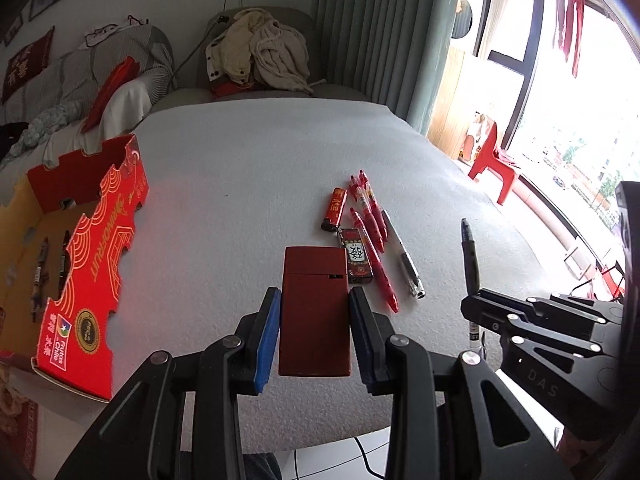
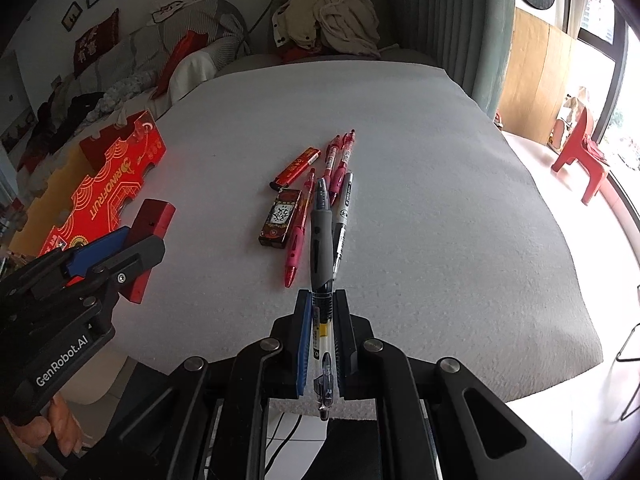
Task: Organize rigid objects
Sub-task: 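Carry the black pen and red case with both tools over the box, then lower both tools into the box and open them to release pen and case, then move both tools back over the table toward the remaining items, then grasp the white marker with the right tool while the left tool grasps the red tube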
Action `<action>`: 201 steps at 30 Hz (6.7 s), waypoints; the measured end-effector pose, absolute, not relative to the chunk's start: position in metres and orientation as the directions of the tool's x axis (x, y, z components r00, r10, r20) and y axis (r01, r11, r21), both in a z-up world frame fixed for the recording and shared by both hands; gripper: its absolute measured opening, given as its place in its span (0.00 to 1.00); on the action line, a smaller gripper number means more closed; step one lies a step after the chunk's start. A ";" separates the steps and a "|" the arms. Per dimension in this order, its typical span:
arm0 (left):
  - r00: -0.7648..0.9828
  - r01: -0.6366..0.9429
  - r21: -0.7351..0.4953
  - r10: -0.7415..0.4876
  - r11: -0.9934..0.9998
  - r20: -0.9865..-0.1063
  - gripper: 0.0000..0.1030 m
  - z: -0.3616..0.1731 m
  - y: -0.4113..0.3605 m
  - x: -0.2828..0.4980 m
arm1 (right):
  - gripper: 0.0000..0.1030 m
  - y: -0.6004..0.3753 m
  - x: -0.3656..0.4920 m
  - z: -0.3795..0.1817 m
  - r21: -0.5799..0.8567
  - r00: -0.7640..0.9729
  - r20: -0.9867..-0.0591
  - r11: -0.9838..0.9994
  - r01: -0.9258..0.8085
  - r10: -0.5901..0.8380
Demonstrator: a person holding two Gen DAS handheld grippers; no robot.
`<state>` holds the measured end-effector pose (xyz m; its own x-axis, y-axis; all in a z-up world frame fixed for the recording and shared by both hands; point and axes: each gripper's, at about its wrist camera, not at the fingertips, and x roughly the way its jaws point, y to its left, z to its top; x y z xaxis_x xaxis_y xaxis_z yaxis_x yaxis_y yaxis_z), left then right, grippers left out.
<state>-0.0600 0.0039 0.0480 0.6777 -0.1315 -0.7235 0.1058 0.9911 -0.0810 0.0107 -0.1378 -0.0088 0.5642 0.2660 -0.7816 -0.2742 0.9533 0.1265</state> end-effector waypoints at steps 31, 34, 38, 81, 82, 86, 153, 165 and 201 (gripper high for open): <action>0.744 0.068 -0.099 -0.117 0.993 -0.658 0.36 0.079 0.025 -0.073 | 0.11 -0.118 0.019 0.022 0.100 0.600 -0.751 0.946 -0.308 0.275; 0.766 0.051 -0.106 -0.107 0.993 -0.634 0.36 0.093 0.035 -0.073 | 0.11 -0.106 0.024 0.034 0.093 0.611 -0.737 0.938 -0.333 0.290; 0.793 0.010 -0.109 -0.075 0.994 -0.604 0.36 0.110 0.056 -0.075 | 0.11 -0.084 0.030 0.050 0.100 0.613 -0.717 0.919 -0.381 0.332; 0.724 -0.440 -0.087 0.296 0.894 -0.623 0.36 0.108 0.278 -0.076 | 0.11 0.162 0.027 0.087 0.161 0.386 -0.669 0.632 -0.758 0.635; 0.723 -0.439 -0.086 0.295 0.894 -0.625 0.36 0.107 0.278 -0.075 | 0.11 0.162 0.028 0.087 0.162 0.386 -0.671 0.633 -0.757 0.634; 0.718 -0.437 -0.081 0.293 0.896 -0.632 0.36 0.104 0.280 -0.068 | 0.11 0.166 0.032 0.086 0.165 0.380 -0.676 0.632 -0.757 0.632; 0.648 0.097 -0.008 -0.069 0.995 -0.759 1.00 0.068 0.060 0.014 | 0.87 -0.147 0.086 -0.024 0.340 0.512 -0.803 0.940 -0.027 0.305; 0.537 0.227 0.215 0.061 0.950 -0.841 1.00 -0.006 -0.053 0.128 | 0.88 -0.229 0.084 -0.064 0.332 0.475 -0.839 0.941 0.063 0.265; 0.460 -0.198 0.040 0.128 0.979 -0.879 1.00 -0.041 0.000 0.147 | 0.19 -0.111 0.117 -0.061 -0.039 0.498 -0.852 0.931 -0.362 0.159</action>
